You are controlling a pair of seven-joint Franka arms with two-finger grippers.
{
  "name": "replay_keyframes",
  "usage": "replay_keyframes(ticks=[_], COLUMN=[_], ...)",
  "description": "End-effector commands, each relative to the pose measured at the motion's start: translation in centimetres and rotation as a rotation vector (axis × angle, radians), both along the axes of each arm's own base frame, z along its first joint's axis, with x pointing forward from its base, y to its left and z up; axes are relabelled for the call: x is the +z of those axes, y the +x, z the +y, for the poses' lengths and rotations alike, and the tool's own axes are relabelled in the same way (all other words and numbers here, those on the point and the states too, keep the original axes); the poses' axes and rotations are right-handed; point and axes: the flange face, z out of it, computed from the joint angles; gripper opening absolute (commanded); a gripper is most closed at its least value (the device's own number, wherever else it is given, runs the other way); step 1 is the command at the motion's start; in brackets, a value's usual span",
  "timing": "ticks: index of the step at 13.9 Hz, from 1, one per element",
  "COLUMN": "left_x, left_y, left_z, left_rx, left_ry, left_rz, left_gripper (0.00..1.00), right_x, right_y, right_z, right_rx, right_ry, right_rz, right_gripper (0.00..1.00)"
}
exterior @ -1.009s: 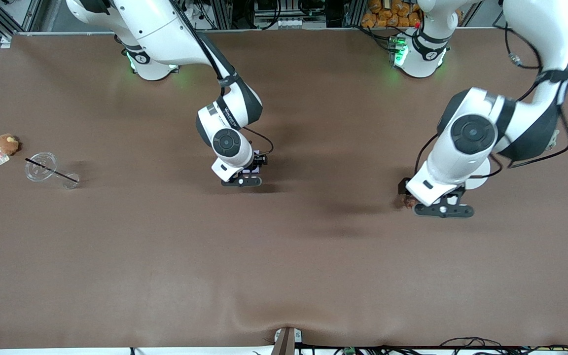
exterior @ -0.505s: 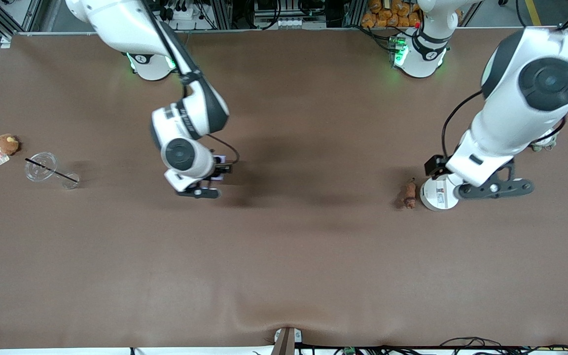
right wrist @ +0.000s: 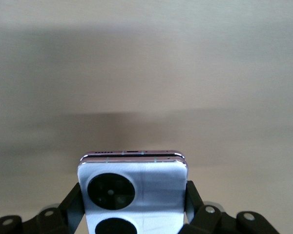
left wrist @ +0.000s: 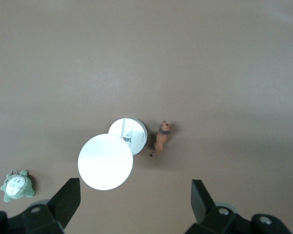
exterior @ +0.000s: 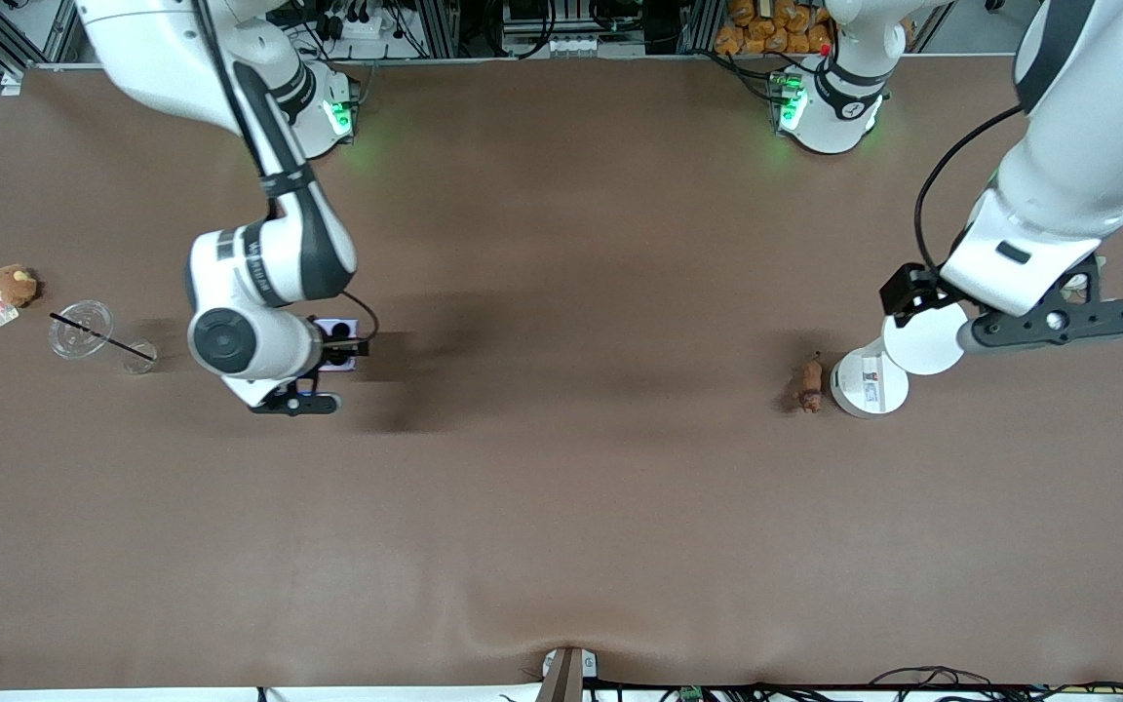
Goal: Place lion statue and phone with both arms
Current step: 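Carry the phone toward the glass cup while the left gripper withdraws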
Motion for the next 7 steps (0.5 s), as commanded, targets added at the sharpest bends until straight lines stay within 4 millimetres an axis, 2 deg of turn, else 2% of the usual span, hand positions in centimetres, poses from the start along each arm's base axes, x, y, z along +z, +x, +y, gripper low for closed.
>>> replay_keyframes(ticks=[1,3,4,5,7], left_x=[4.3,5.6,6.4,6.9,7.7], left_y=[-2.3,-3.2,-4.0,-4.7,-5.8], left_z=[4.7,8.2,9.3,9.5,10.1], left_rx=[0.037,0.038,0.018,0.002,0.008], left_ry=[-0.075,-0.133,-0.129,-0.124,-0.118], left_rz=[-0.014,0.005,0.016,0.023,0.036], left_gripper=[1.00,1.00,1.00,1.00,1.00], right_x=[0.5,0.4,-0.3,-0.9,-2.4], right_y=[-0.3,1.0,1.1,1.0,0.3], right_z=[-6.1,-11.9,-14.8,-17.0,-19.1], right_rx=[-0.023,0.006,0.030,0.039,0.040], right_ry=[-0.035,-0.096,-0.079,-0.063,-0.058], right_rz=[-0.003,-0.056,-0.049,-0.044,-0.062], right_gripper=[0.00,0.00,0.00,0.00,0.00])
